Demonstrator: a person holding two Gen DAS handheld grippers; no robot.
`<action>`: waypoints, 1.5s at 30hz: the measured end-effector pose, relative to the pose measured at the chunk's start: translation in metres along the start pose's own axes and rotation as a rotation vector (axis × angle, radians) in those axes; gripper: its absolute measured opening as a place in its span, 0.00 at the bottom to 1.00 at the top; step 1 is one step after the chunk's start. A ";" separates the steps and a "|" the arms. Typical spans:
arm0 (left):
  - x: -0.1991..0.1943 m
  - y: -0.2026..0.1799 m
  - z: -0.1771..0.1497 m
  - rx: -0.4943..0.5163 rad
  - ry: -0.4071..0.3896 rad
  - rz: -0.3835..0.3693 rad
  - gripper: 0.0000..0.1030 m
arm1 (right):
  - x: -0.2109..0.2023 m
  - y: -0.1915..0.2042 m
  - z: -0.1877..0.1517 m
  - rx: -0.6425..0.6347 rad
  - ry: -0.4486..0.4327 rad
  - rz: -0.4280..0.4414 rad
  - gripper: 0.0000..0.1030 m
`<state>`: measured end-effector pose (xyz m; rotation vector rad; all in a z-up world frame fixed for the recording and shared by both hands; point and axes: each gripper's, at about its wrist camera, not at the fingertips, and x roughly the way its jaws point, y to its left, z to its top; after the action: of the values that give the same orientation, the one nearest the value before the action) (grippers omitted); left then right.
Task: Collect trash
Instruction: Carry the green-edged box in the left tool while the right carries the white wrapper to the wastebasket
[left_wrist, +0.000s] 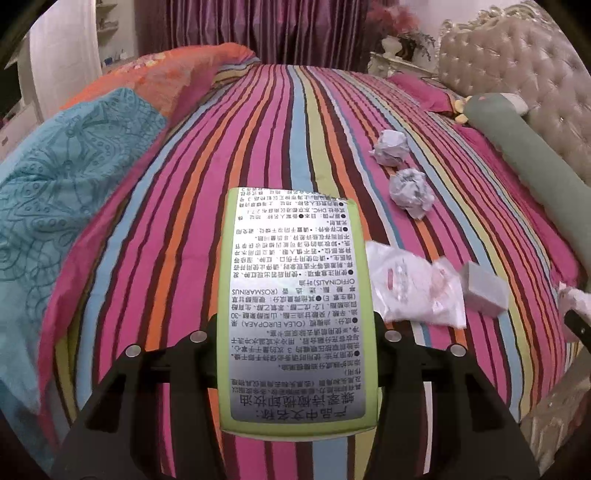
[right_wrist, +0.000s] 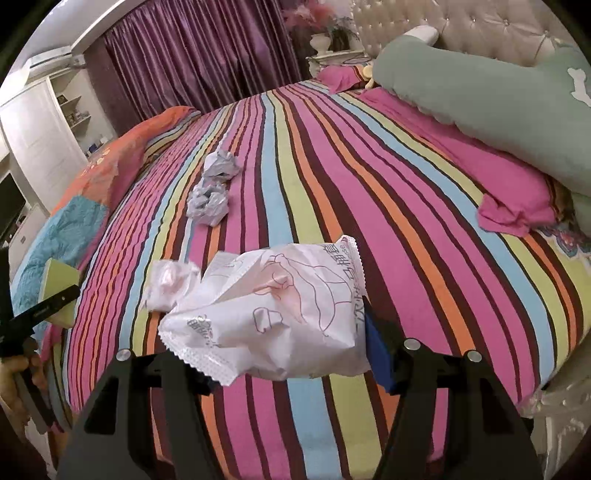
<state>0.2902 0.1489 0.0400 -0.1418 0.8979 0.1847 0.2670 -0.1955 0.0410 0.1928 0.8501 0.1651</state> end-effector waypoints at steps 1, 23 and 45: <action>-0.006 -0.001 -0.005 0.007 -0.006 0.002 0.47 | -0.003 0.001 -0.004 0.000 -0.002 0.001 0.57; -0.067 -0.015 -0.141 0.065 0.018 -0.071 0.47 | -0.060 0.024 -0.096 -0.021 0.027 0.067 0.57; -0.068 -0.048 -0.284 0.118 0.200 -0.120 0.47 | -0.054 0.043 -0.216 -0.024 0.223 0.081 0.57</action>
<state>0.0428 0.0388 -0.0787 -0.1050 1.0933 0.0050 0.0655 -0.1431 -0.0485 0.1889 1.0620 0.2762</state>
